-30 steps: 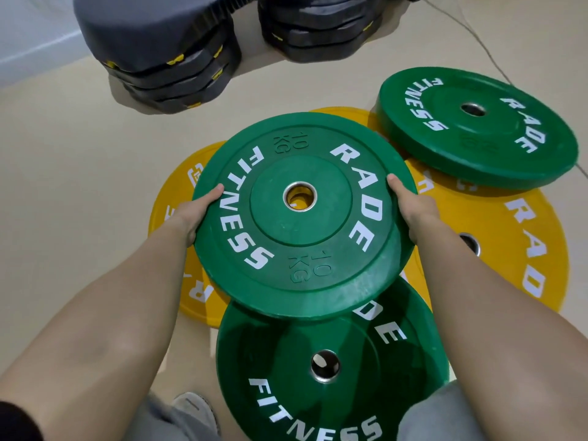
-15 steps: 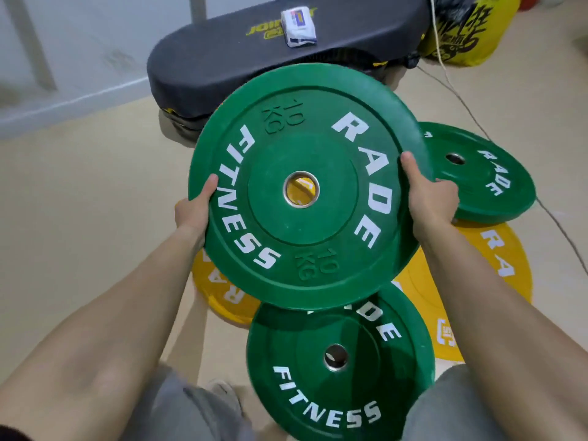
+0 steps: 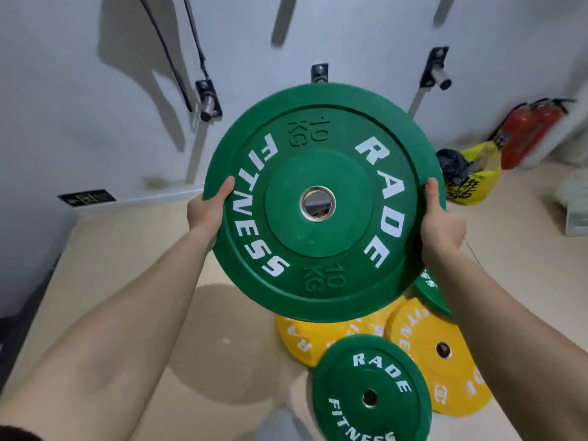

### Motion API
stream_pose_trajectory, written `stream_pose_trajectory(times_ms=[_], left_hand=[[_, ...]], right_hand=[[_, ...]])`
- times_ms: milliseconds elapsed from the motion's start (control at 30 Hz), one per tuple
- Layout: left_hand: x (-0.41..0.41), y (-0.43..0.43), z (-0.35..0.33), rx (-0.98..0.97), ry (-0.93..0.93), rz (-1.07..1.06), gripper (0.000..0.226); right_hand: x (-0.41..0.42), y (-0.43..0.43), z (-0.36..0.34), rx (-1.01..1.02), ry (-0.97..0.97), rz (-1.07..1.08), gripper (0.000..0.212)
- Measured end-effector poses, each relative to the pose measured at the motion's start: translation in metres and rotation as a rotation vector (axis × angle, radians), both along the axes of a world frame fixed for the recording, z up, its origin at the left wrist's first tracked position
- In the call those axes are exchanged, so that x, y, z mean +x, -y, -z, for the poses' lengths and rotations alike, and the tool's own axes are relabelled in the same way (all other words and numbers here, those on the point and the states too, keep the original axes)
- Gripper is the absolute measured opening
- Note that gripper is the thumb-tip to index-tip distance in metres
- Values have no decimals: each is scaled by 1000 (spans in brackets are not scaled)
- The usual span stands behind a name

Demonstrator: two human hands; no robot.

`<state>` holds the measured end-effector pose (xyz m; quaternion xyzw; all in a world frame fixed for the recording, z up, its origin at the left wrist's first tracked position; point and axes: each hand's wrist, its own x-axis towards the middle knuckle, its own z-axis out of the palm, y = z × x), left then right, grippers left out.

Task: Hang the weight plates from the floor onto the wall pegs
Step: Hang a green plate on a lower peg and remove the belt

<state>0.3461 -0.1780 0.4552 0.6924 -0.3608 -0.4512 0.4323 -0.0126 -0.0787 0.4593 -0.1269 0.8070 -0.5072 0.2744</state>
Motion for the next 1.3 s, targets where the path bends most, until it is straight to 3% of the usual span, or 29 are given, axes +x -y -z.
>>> stream_pose_trajectory(times_ms=[300, 433, 533, 667, 767, 967, 1133, 1300], left_hand=[[119, 58, -248, -167, 30, -51, 52], [159, 88, -306, -253, 29, -108, 60], [183, 119, -343, -316, 30, -139, 60], [212, 165, -377, -393, 39, -170, 60], [232, 206, -393, -432, 65, -179, 56], [279, 332, -418, -509, 65, -210, 74], [302, 410, -421, -502, 81, -211, 68], [324, 494, -416, -500, 69, -194, 59]], right_hand=[[109, 84, -239, -112, -44, -112, 89], [145, 132, -307, -208, -87, -188, 104], [166, 177, -344, -282, -79, -196, 101], [195, 236, -374, -349, -52, -213, 84], [216, 278, -384, -371, -37, -232, 80], [259, 414, -393, -444, 1, -250, 88], [285, 492, -399, -445, -9, -243, 74], [307, 566, -399, -428, 0, -238, 97]])
